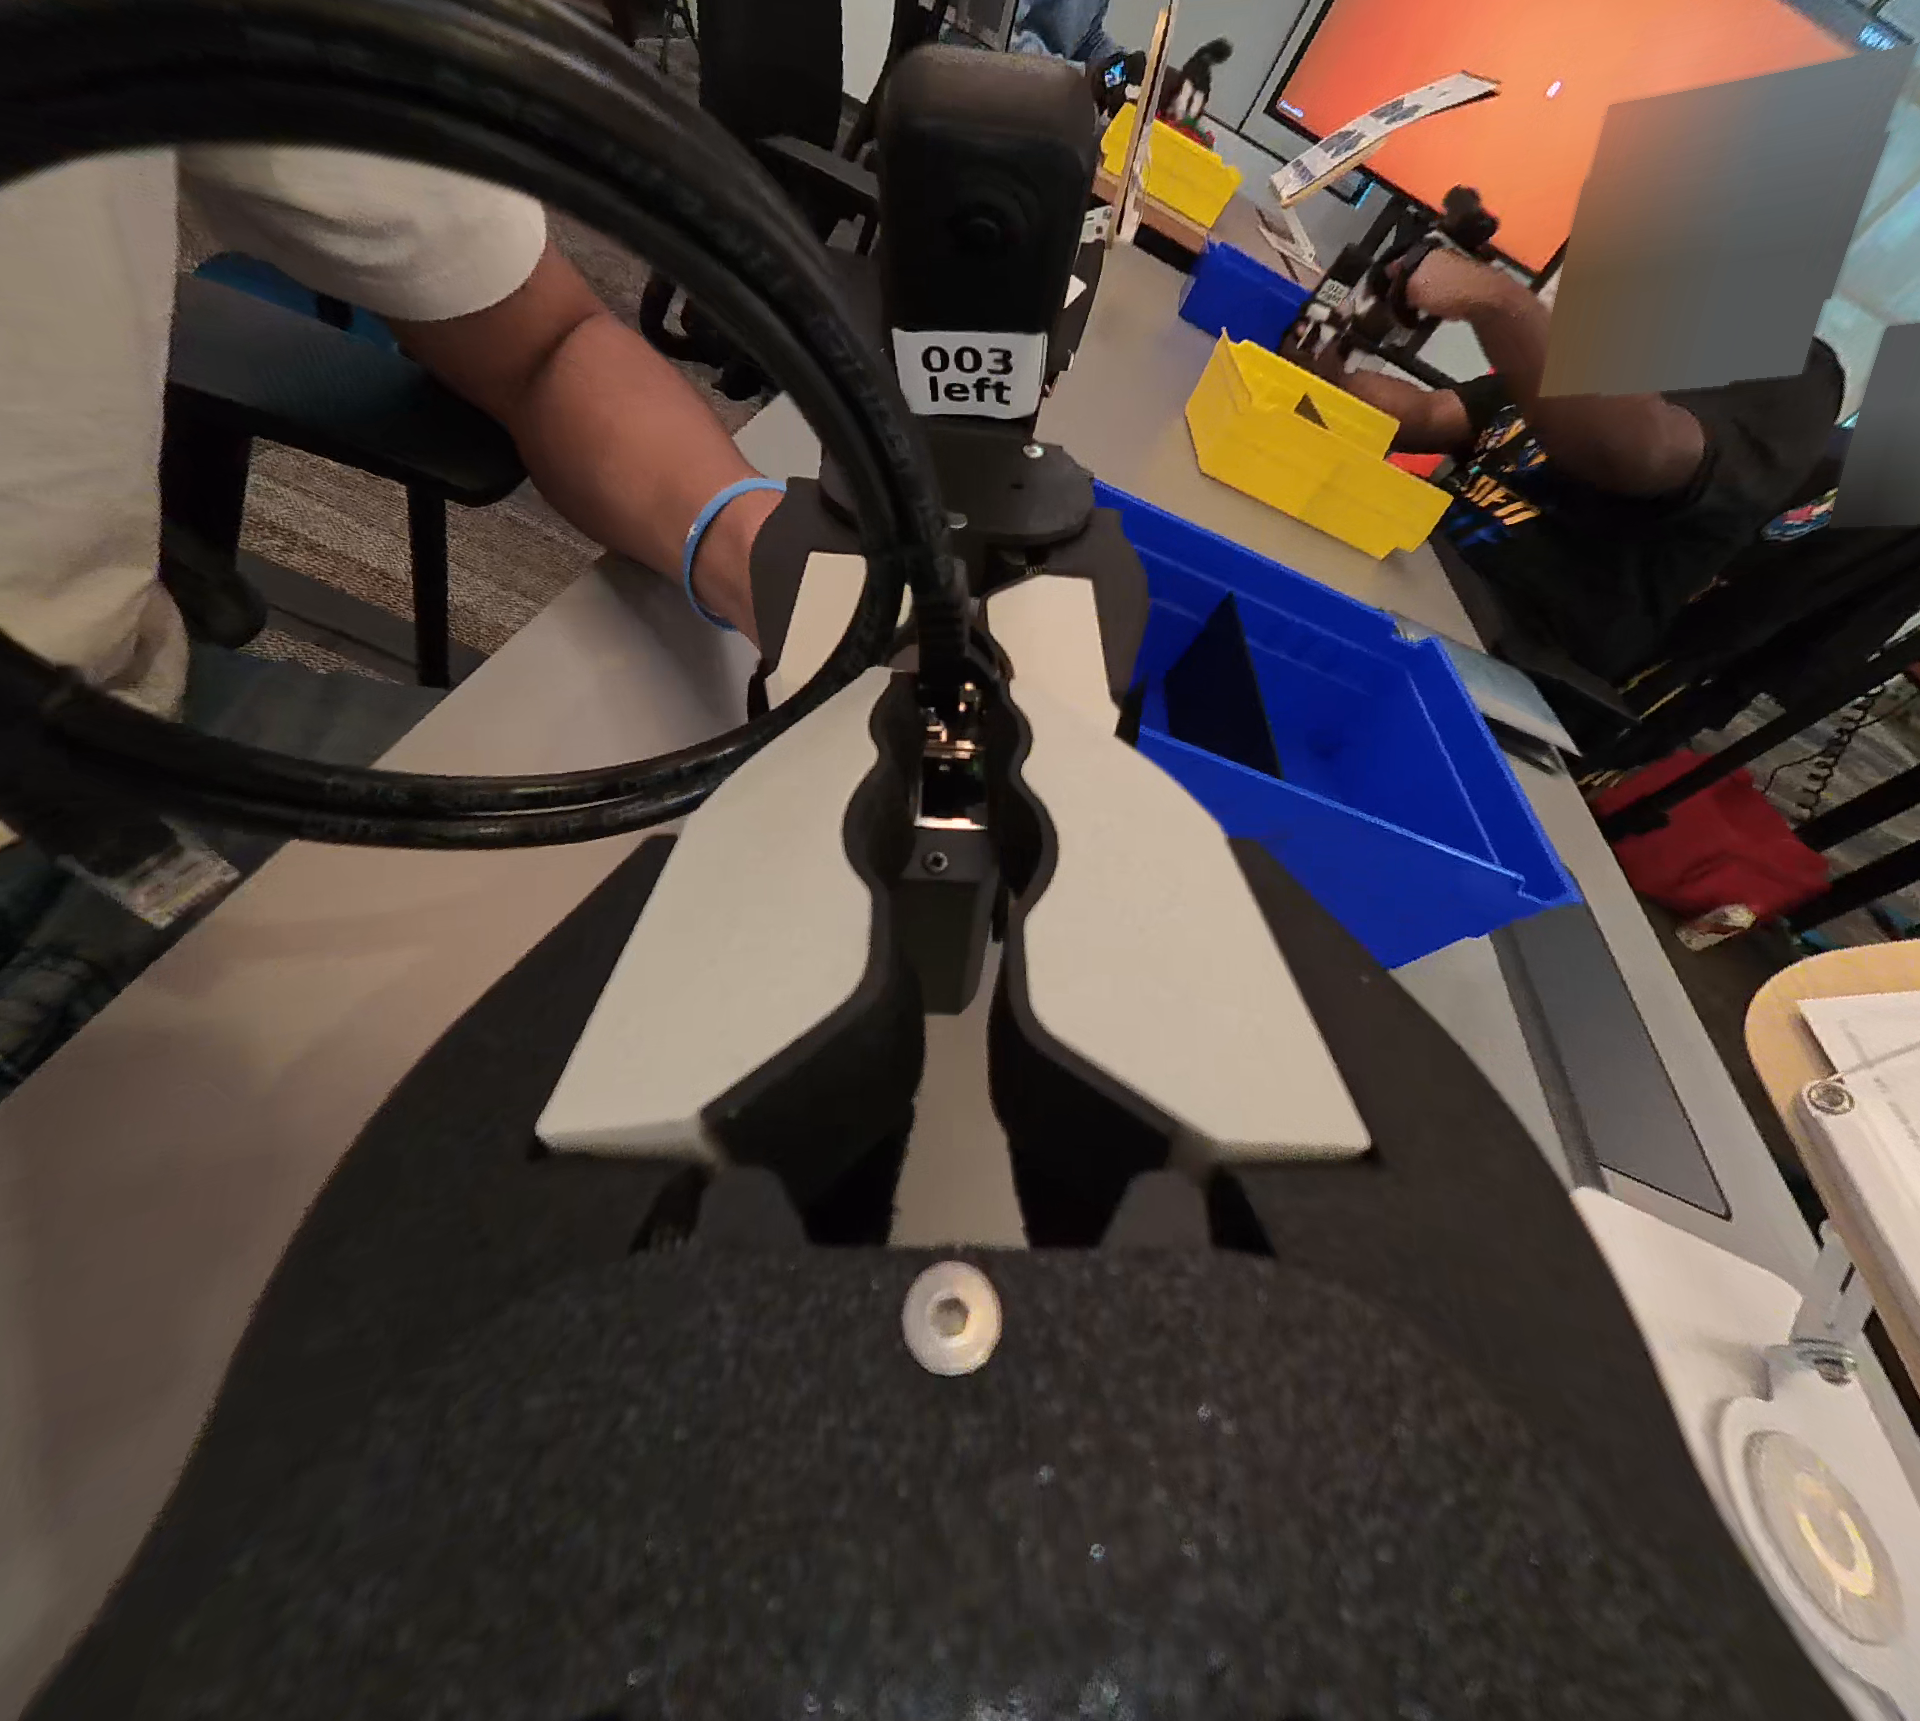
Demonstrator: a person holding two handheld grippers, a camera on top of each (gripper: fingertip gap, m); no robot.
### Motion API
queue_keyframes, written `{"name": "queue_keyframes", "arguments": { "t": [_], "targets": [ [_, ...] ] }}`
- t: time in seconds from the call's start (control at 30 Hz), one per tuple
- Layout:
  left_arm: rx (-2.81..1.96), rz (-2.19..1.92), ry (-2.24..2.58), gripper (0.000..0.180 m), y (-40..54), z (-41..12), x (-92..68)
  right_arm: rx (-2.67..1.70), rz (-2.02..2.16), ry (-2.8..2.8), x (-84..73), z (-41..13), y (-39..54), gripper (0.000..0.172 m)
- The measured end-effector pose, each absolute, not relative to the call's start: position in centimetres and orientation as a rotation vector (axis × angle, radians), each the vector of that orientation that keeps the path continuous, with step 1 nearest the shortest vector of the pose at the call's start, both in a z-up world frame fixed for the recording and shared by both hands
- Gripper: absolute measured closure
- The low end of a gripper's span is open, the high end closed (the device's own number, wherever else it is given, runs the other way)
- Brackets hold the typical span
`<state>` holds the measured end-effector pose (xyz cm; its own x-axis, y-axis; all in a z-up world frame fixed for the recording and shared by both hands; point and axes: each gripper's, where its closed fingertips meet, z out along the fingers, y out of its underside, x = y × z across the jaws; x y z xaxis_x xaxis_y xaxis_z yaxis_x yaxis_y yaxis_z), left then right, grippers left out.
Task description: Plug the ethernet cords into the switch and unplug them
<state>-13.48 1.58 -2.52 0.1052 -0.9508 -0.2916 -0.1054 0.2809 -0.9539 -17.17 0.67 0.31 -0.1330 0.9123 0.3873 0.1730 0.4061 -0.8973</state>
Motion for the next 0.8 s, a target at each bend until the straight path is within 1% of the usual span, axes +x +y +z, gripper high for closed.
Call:
{"name": "queue_keyframes", "arguments": {
  "t": [0.3, 0.37, 0.4, 0.43, 0.5, 0.63, 0.7, 0.73, 0.8],
  "targets": [
    [-1.178, -0.821, 1.302, 0.156, 2.6, -3.3, -13.5, -1.111, 1.004, -1.556, -17.2, 0.0, 1.4, 0.160],
    [-1.209, -0.759, 1.309, 0.157, 3.2, -3.8, -13.5, -1.107, 0.920, -1.594, -16.9, -0.4, 1.9, 0.160],
    [-1.217, -0.711, 1.309, 0.156, 3.7, -4.0, -13.6, -1.113, 0.854, -1.599, -16.7, -0.7, 2.4, 0.158],
    [-1.214, -0.656, 1.304, 0.156, 4.2, -4.1, -13.9, -1.125, 0.770, -1.595, -16.2, -0.8, 3.2, 0.153],
    [-1.215, -0.525, 1.299, 0.156, 5.3, -4.3, -14.4, -1.197, 0.612, -1.583, -14.5, -1.1, 5.1, 0.149],
    [-1.207, -0.160, 1.278, 0.156, 7.6, -4.8, -15.4, -1.502, 0.406, -1.403, -9.9, -0.4, 9.7, 0.149],
    [-1.209, 0.019, 1.292, 0.156, 8.6, -5.7, -15.6, -1.652, 0.420, -1.258, -8.6, 0.7, 10.5, 0.154],
    [-1.210, 0.113, 1.297, 0.156, 9.1, -6.1, -15.7, -1.687, 0.479, -1.200, -8.7, 1.4, 10.2, 0.154],
    [-1.193, 0.264, 1.317, 0.156, 9.8, -6.9, -15.8, -1.717, 0.663, -1.172, -10.4, 2.2, 8.0, 0.147]
  ]
}}
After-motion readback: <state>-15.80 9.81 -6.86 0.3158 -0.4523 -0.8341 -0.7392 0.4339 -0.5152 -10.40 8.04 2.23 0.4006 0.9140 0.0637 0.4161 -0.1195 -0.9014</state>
